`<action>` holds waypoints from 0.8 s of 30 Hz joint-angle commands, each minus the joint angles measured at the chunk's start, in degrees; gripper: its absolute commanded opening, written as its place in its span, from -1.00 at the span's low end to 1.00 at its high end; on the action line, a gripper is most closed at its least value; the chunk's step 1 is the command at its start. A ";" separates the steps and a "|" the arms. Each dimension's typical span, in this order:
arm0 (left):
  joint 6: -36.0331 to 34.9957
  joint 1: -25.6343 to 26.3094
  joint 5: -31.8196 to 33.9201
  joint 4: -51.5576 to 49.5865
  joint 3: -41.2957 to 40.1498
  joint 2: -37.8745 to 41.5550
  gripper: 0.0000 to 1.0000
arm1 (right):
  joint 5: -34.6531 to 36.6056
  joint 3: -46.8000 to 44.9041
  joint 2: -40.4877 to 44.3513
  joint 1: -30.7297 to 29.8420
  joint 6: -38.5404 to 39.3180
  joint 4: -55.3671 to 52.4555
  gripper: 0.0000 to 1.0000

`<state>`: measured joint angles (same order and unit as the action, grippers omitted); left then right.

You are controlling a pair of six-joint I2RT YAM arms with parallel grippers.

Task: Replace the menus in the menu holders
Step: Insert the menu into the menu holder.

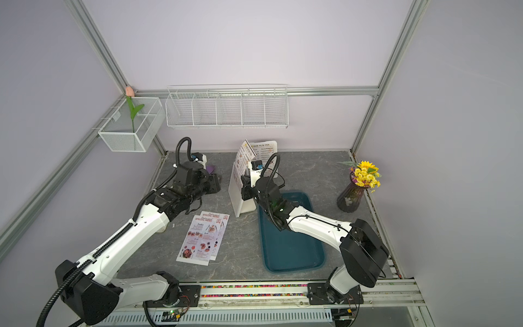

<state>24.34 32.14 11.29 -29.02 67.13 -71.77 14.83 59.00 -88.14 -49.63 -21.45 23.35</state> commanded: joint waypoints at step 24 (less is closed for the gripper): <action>0.18 -0.32 0.65 0.25 0.52 -0.56 0.13 | -15.36 2.79 2.60 10.23 -3.86 -9.46 0.17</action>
<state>24.34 32.14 11.31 -28.97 67.13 -71.81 3.22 60.49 -85.65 -40.18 -23.73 14.83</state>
